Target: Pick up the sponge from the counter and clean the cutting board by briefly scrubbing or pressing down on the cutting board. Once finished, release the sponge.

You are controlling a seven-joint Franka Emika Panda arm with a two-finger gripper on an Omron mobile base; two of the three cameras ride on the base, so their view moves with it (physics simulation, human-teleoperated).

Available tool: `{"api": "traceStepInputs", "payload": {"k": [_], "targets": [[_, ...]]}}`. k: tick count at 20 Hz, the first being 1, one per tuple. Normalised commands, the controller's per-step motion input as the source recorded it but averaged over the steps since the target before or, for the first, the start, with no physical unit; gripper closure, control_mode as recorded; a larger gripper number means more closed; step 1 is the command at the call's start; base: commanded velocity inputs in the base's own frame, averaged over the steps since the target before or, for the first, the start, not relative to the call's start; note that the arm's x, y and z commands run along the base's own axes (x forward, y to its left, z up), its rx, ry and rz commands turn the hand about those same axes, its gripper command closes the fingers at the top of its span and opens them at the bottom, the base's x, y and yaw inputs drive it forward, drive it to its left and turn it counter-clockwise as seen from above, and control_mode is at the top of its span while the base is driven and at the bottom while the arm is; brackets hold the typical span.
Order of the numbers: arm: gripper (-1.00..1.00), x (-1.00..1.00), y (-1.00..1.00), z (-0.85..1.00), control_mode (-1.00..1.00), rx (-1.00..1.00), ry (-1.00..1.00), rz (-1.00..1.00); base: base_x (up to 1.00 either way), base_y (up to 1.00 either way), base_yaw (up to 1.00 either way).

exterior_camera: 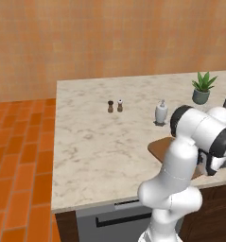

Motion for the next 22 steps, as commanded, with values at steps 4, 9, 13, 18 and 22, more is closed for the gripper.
{"api": "traceStepInputs", "payload": {"k": [4,9,13,18,22], "targets": [[1.00,-0.74,0.06,0.09,-1.00,-0.20,1.00,-0.02,0.00,0.00,0.00],[1.00,-0.59,0.63,0.80,-1.00,-0.13,0.88,0.04,0.00,0.00,0.00],[1.00,-0.32,1.00,0.95,-1.00,-0.13,0.81,0.25,0.00,0.00,0.00],[1.00,0.11,1.00,0.84,-1.00,0.00,0.19,0.32,0.00,0.00,0.00],[1.00,0.29,1.00,1.00,-1.00,0.06,-0.03,0.25,0.00,0.00,0.00]]}}
